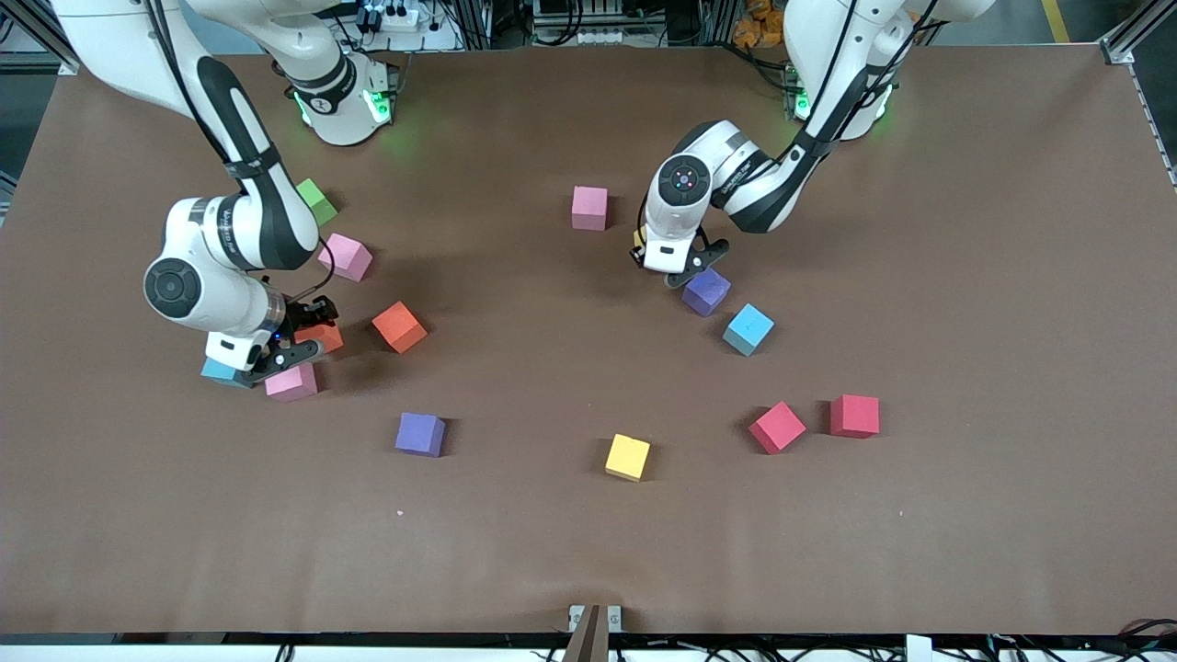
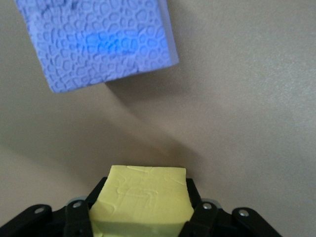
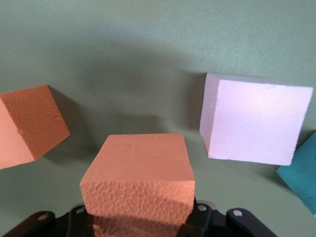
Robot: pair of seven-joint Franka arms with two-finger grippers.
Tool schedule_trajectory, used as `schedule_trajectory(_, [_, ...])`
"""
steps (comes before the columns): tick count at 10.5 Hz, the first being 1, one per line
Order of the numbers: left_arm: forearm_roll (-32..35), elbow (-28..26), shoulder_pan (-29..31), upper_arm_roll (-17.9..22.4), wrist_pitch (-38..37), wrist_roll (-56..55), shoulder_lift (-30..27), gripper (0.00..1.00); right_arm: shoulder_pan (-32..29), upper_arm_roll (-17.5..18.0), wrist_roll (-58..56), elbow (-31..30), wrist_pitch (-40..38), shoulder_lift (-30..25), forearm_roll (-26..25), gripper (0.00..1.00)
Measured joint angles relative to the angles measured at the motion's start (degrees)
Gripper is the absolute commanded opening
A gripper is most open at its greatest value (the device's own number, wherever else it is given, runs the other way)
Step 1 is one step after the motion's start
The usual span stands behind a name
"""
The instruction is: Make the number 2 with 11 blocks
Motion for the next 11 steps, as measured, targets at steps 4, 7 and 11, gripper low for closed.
schedule_trajectory(4, [-0.01, 0.16, 0.48, -0.04, 0.12, -1.93, -1.98, 0.0, -0.32, -0.12, -0.03, 1.53, -2.29, 0.0, 0.0, 0.33])
schedule_trajectory(7, [-0.01, -1.71, 1.08, -0.8, -0.42, -13.81, -6.02, 0.0, -0.34, -0.14, -0.04, 1.67, -2.38, 0.0, 0.0, 0.33])
schedule_trajectory(11, [-0.02, -8.51, 2.5, -2.58, 3.08, -31.56, -9.01, 0.0, -0.41, -0.18, -0.57, 1.74, -2.43, 0.0, 0.0, 0.33])
